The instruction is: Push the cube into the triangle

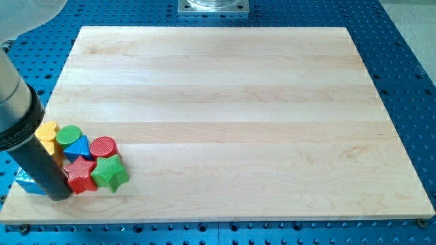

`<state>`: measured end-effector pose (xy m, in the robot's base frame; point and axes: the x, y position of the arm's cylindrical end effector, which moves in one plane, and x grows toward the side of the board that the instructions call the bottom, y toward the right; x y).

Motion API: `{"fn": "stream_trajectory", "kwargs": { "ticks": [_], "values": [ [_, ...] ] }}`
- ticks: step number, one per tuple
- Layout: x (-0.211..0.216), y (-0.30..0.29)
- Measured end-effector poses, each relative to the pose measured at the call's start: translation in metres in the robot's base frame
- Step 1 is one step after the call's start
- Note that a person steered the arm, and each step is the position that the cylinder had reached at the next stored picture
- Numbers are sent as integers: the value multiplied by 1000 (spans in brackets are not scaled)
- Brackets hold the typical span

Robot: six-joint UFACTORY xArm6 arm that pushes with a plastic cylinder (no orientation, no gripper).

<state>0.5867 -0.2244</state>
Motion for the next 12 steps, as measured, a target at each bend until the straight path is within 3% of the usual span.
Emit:
{"fn": "stream_trajectory", "kwargs": {
  "ticks": [4, 5, 7, 8, 9, 10, 11, 12],
  "values": [
    [29, 0],
    [26, -42],
    [4, -14],
    [16, -41],
    [-2, -58],
    [-25, -51],
    [-29, -7],
    [-27, -9]
  ]
}}
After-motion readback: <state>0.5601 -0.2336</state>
